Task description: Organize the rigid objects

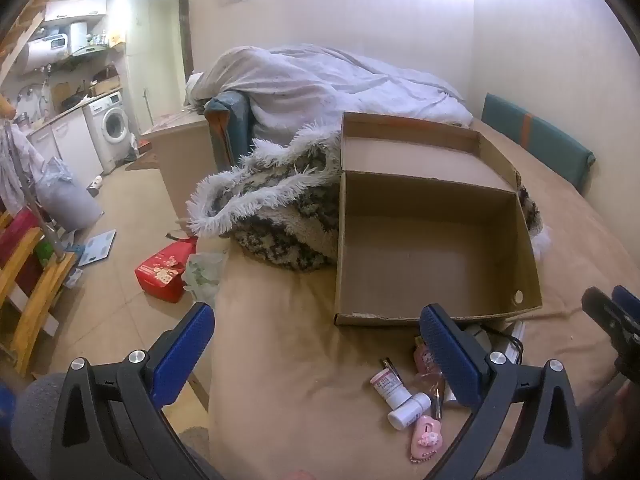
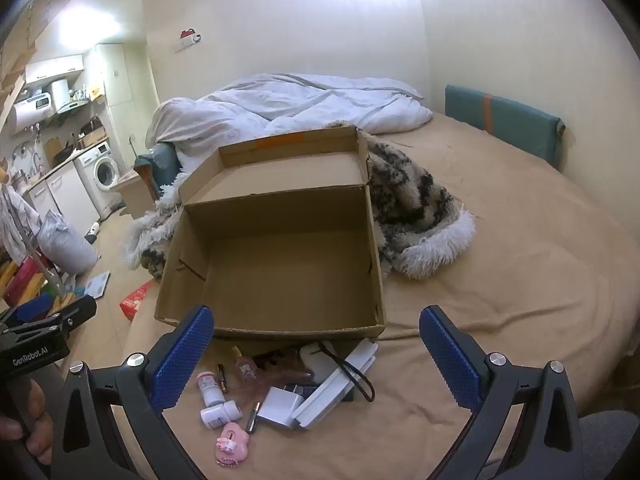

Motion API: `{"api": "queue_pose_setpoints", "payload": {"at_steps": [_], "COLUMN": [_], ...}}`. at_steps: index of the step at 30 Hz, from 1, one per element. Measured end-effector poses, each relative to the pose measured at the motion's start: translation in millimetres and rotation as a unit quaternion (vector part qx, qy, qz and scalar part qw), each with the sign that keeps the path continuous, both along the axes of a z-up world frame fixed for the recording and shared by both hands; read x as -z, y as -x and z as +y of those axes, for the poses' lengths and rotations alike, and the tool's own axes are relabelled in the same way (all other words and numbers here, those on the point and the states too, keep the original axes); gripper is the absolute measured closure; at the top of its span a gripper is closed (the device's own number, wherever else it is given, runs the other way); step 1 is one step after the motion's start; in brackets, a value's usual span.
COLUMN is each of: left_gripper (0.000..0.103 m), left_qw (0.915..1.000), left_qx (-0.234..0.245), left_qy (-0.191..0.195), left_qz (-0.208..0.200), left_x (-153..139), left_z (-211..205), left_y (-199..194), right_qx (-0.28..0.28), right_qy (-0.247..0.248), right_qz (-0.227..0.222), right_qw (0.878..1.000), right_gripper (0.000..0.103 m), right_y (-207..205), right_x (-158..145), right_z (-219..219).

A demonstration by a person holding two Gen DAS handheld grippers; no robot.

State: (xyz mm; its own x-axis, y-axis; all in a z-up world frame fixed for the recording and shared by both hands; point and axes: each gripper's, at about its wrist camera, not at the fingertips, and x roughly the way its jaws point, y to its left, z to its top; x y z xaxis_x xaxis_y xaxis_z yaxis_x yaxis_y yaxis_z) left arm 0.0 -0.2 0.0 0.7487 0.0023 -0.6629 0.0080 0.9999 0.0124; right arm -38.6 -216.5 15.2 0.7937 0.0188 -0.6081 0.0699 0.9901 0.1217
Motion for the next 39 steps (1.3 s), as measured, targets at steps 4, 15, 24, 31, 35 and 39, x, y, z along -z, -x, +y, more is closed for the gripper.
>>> {"api": "queue_pose_setpoints", "payload": {"at_steps": [4,15,24,31,35,39], "left_gripper": [0.001,0.001,0.001,0.001,0.001,0.001], "left_qw": [1.0000,1.0000,1.0000,1.0000,0.9999,1.0000], "left_qx": [0.000,-0.002,-0.002,0.002,0.003,0.002], "left_qy": [-0.004,-0.001,-0.001,-0.007,-0.010,-0.009], "left_qz": [0.003,0.001,-0.002,0.003,0.002,0.002], "left_x": [1.2,-1.9,0.3,6.2,7.4,6.9], "left_z": [-2.4,-0.3,-0.7,-4.7,-5.7,-6.0], "left_y": [-3.1,-1.9,-0.2,-0.3,1.0,0.6], "right_qx": [0.000,0.001,0.000,0.001,0.001,0.000], "right_qy": [-0.002,0.002,-0.002,-0.004,-0.004,-0.005], "right_qz": [-0.001,0.002,0.003,0.005,0.005,0.005], "right_qw": [1.000,1.000,1.000,1.000,1.000,1.000], "right_gripper": [0.000,0.000,0.000,0.000,0.000,0.000], "right_y": [0.5,-0.1,-0.3,-1.7,-1.6,-1.7], "right_x": [0.8,2.3,3.1,3.7,3.8,3.8], "right_z": [-0.7,2.0,2.1,1.1,1.1,0.8]}}
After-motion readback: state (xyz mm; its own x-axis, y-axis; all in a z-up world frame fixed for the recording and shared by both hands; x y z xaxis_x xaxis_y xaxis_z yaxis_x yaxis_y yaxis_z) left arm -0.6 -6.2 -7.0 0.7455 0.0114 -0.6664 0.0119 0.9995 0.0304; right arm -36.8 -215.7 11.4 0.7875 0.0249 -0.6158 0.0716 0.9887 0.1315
